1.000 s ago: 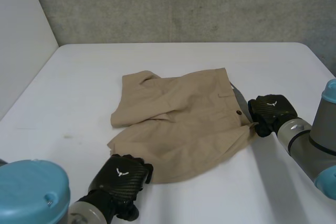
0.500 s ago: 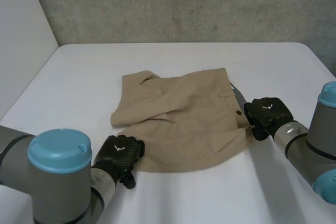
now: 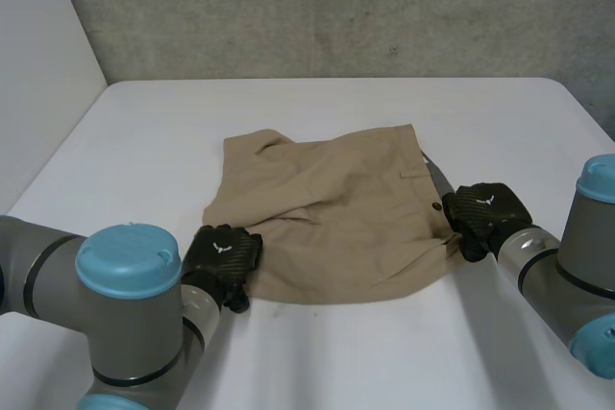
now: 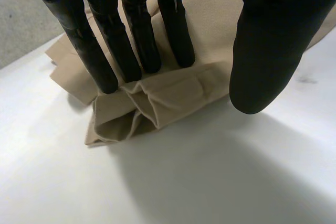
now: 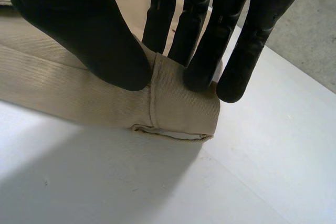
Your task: Fold the shorts.
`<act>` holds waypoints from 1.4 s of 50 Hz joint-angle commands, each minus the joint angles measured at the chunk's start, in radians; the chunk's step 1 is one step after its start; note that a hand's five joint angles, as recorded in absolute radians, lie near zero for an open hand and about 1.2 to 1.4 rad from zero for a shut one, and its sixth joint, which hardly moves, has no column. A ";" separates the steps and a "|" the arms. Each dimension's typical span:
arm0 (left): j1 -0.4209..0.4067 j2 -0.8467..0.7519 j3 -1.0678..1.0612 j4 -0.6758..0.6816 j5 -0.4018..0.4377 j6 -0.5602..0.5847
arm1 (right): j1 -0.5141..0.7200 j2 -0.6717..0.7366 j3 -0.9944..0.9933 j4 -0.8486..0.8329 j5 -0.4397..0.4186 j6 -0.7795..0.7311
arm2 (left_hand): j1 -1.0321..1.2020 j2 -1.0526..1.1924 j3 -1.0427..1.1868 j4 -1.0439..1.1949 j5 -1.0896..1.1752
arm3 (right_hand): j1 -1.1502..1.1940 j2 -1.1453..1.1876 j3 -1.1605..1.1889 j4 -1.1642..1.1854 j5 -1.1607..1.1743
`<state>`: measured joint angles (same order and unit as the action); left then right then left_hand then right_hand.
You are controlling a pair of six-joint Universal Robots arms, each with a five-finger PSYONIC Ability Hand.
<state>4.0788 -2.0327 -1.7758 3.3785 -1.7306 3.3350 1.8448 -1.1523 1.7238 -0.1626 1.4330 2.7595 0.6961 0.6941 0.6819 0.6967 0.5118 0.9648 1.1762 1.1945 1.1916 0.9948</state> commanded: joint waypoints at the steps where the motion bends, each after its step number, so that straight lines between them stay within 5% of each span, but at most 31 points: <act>1: 0.032 -0.021 0.003 0.061 0.000 0.098 | 0.001 0.000 -0.001 0.000 0.000 0.000 | 0.107 0.109 0.122 0.107 0.117 | 0.432 0.220 0.202 0.205 0.227; 14: 0.061 -0.050 0.022 0.085 0.002 0.121 | 0.001 0.002 -0.001 -0.001 0.000 0.000 | 0.228 0.230 0.242 0.227 0.237 | 0.432 0.220 0.202 0.205 0.227; 20: 0.063 -0.052 0.016 0.127 0.000 0.123 | 0.001 0.002 0.000 0.000 0.000 0.000 | 0.699 0.701 0.713 0.699 0.709 | 0.432 0.220 0.202 0.205 0.227; 32: 0.035 0.270 -0.111 0.101 0.002 0.109 | 0.036 -0.081 0.020 0.070 0.000 -0.060 | 0.700 0.702 0.714 0.700 0.710 | 0.432 0.220 0.202 0.205 0.227; 43: 0.028 0.511 -0.143 -0.200 0.014 0.011 | 0.025 -0.305 0.072 0.241 0.004 -0.277 | 0.700 0.702 0.714 0.700 0.710 | 0.432 0.220 0.202 0.205 0.227; 54: 0.118 0.447 -0.169 -0.307 0.089 -0.092 | 0.074 -0.311 0.120 0.233 0.001 -0.259 | 0.660 0.662 0.674 0.659 0.670 | 0.432 0.220 0.202 0.205 0.227; 60: 0.104 0.387 -0.174 -0.307 0.088 -0.094 | 0.082 -0.267 0.119 0.219 0.006 -0.259 | 0.275 0.277 0.290 0.275 0.285 | 0.432 0.220 0.202 0.205 0.227; 70: 0.080 0.402 -0.172 -0.307 0.086 -0.094 | 0.079 -0.260 0.123 0.216 0.004 -0.258 | 0.231 0.233 0.245 0.230 0.241 | 0.432 0.220 0.202 0.205 0.227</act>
<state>4.1825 -1.6472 -1.9505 3.0704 -1.6420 3.2402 1.9246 -1.4122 1.8454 0.0548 1.4376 2.5023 0.8245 0.8257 0.8319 0.8256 0.6556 0.9648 1.1762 1.1945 1.1916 0.9952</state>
